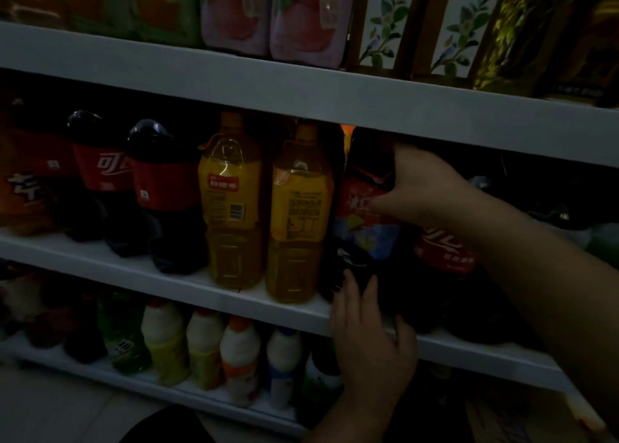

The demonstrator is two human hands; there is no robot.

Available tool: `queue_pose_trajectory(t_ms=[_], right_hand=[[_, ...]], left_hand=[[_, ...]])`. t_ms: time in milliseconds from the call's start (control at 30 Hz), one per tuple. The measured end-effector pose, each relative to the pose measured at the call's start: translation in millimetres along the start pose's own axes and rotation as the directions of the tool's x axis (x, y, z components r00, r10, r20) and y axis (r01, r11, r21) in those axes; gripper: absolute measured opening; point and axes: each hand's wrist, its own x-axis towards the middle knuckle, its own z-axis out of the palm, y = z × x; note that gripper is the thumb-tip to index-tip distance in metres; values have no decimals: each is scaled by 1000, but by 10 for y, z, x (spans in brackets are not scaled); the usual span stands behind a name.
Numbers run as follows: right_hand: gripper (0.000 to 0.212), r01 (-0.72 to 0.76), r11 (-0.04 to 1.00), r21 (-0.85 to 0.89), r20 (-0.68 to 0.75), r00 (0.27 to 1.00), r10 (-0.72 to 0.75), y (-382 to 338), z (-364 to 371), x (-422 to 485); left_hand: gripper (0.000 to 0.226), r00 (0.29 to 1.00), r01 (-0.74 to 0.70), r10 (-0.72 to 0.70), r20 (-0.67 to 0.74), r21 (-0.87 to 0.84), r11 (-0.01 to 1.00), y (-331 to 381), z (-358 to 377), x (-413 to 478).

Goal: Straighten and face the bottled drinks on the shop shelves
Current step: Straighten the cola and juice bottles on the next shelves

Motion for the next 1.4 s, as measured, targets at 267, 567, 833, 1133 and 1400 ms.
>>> queue_pose_trajectory(t_ms=[267,567,833,1133,1400], right_hand=[[81,56,965,-256,274,962,17,69,-112,9],[46,-62,849,-525,-107,994,7,-294,61,-364],[70,-66,934,-350,-245,969,-23,-833,653,-48],[45,-166,984,-63,-65,985,162,-774,636,453],[27,-186,982,-36,143,972,189,-740,410,506]], left_hand=[[55,979,-1,15,-202,70,998,-164,-252,301],[51,987,-40,53,-152,85,996,-163,-476,380],[81,944,250,-236,-229,31,968,-479,-719,496],[81,943,200,-178,-282,50,979,-405,-503,363],[57,893,51,-16,-451,64,997,-846,-1099,584]])
